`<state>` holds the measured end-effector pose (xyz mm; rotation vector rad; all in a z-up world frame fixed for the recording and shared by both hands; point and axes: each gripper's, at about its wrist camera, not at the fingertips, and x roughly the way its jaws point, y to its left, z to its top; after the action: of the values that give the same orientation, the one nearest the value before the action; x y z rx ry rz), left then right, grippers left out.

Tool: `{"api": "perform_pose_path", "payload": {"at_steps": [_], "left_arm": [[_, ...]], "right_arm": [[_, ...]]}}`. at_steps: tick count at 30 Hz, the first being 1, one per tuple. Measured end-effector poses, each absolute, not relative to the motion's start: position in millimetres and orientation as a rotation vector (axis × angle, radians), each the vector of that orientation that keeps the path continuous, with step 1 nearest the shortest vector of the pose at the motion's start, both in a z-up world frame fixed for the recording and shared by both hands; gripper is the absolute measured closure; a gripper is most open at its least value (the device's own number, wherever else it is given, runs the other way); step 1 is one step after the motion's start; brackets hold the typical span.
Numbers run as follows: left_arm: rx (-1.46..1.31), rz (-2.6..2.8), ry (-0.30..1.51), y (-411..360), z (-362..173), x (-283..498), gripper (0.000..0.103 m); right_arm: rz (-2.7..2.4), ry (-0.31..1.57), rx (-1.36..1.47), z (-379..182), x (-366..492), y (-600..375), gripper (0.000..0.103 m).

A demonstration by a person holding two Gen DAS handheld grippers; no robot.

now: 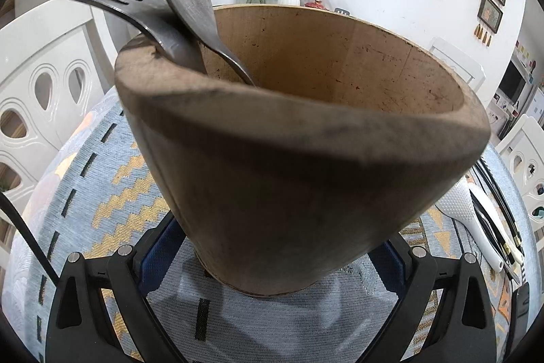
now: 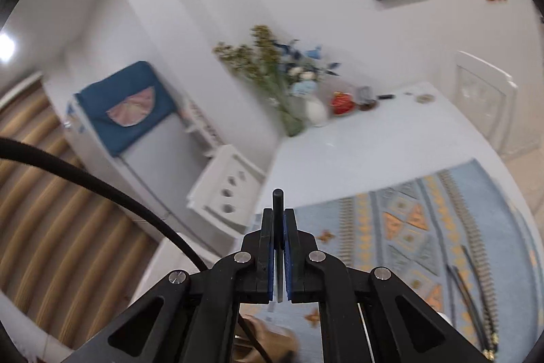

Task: Organize utensils
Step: 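Carry the chopstick toward the wooden cup with the right gripper, then lower the chopstick into the cup and open the right gripper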

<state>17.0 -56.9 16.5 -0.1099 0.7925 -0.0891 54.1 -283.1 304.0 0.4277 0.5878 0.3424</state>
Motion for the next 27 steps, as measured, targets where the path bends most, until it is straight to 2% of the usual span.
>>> {"api": "perform_pose_path", "payload": {"at_steps": [9, 20, 21, 25, 27], "left_arm": [[-0.113, -0.09, 0.792, -57.1, 15.2, 15.1, 0.004], [-0.113, -0.09, 0.793, -56.4, 15.6, 15.6, 0.004], [-0.112, -0.09, 0.793, -56.6, 15.3, 15.5, 0.004], [-0.114, -0.091, 0.794, -57.4, 15.3, 15.2, 0.004], [-0.113, -0.09, 0.794, -58.6, 14.7, 14.0, 0.004]], "right_arm": [[0.441, 0.667, 0.235, 288.1, 53.3, -209.9, 0.099], [0.488, 0.808, 0.085, 256.4, 56.0, -166.3, 0.098], [0.495, 0.828, 0.076, 254.1, 57.9, -162.2, 0.095], [0.529, 0.843, 0.094, 254.1, 62.4, -156.1, 0.065], [0.549, 0.797, 0.122, 261.5, 58.3, -160.9, 0.06]]}}
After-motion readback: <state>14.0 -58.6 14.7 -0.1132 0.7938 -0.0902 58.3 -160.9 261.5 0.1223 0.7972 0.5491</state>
